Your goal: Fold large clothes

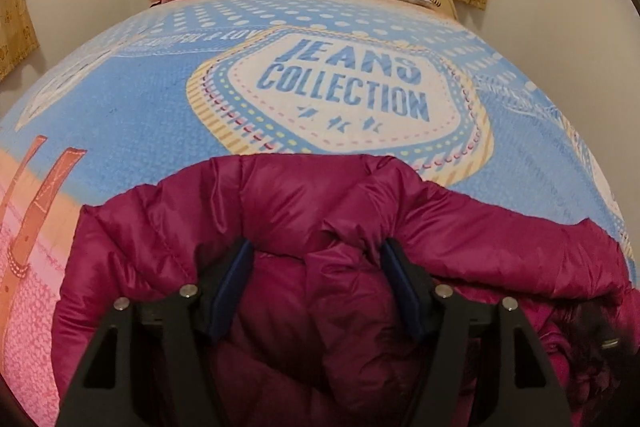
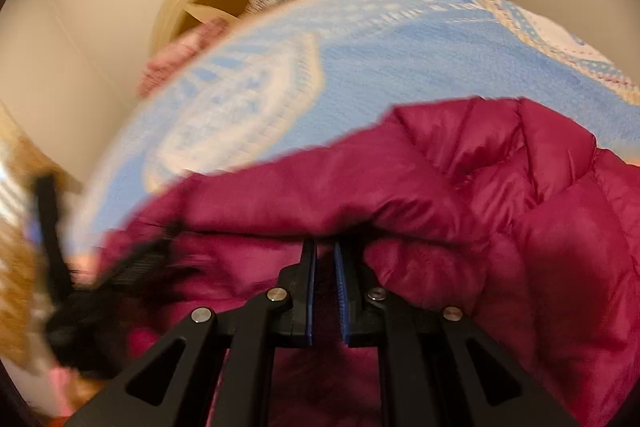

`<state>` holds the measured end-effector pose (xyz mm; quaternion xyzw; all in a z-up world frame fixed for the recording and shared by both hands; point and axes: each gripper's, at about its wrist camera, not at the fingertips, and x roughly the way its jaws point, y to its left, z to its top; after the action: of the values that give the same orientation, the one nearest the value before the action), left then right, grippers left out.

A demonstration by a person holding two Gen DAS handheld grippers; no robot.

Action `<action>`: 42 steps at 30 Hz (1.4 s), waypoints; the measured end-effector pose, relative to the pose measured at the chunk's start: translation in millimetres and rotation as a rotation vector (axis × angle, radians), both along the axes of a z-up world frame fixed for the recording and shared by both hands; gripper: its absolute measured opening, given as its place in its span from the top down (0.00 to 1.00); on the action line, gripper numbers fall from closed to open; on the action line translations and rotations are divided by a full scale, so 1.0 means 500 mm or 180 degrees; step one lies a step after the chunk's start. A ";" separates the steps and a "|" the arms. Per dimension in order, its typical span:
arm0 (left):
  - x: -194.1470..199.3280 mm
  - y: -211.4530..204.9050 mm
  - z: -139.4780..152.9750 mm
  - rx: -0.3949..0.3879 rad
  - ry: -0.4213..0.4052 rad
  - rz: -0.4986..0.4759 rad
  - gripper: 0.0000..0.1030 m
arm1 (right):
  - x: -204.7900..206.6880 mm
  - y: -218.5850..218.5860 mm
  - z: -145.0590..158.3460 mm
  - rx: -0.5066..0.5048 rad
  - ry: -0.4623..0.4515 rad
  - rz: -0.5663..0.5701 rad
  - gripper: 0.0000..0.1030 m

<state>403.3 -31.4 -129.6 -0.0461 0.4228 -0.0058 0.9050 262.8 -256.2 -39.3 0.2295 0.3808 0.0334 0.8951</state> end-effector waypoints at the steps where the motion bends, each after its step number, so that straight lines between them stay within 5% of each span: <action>1: 0.001 0.001 0.000 -0.0008 -0.0001 -0.0001 0.32 | -0.011 -0.003 0.023 0.0026 -0.0142 -0.0040 0.91; 4: 0.003 0.002 0.003 0.0008 -0.0001 -0.0001 0.32 | 0.004 -0.013 0.067 -0.0398 -0.0219 -0.0323 0.91; 8: 0.009 -0.005 0.001 -0.0007 -0.0001 -0.0007 0.31 | 0.070 -0.021 -0.008 -0.0937 0.0476 -0.0374 0.91; 10: 0.009 -0.006 0.001 0.0004 0.0001 -0.0010 0.31 | 0.072 -0.012 -0.035 -0.1108 0.0403 -0.0273 0.92; 17: 0.013 -0.009 0.000 0.0016 0.0005 -0.0013 0.30 | 0.086 0.000 -0.040 -0.1295 0.0357 -0.0310 0.92; 21: 0.016 -0.002 0.003 -0.0110 0.0029 -0.0101 0.27 | 0.081 -0.010 -0.026 -0.1135 0.0350 -0.0298 0.91; 26: -0.069 0.071 0.058 -0.0612 0.0015 -0.0615 0.27 | -0.065 -0.038 0.079 -0.0461 -0.0168 -0.0357 0.91; 31: -0.251 0.189 0.106 -0.0482 -0.0218 -0.0943 0.21 | -0.263 -0.030 0.161 -0.0654 -0.0319 -0.0244 0.91; 37: -0.436 0.324 0.101 -0.0583 -0.0219 -0.1088 0.21 | -0.511 -0.043 0.181 -0.0738 -0.0279 -0.0298 0.89; 38: -0.465 0.343 0.096 -0.0632 -0.0202 -0.1109 0.21 | -0.552 -0.044 0.177 -0.0719 -0.0249 -0.0312 0.84; 41: -0.544 0.389 0.072 -0.0742 -0.0141 -0.1171 0.21 | -0.657 -0.053 0.156 -0.0651 -0.0168 -0.0385 0.42; 42: -0.565 0.396 0.064 -0.0744 -0.0119 -0.1184 0.21 | -0.694 -0.053 0.149 -0.0644 -0.0148 -0.0399 0.37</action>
<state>120.9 166.7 -97.8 -0.0717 0.4036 -0.2225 0.8846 -84.1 -282.5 35.1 0.1606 0.3463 -0.0559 0.9226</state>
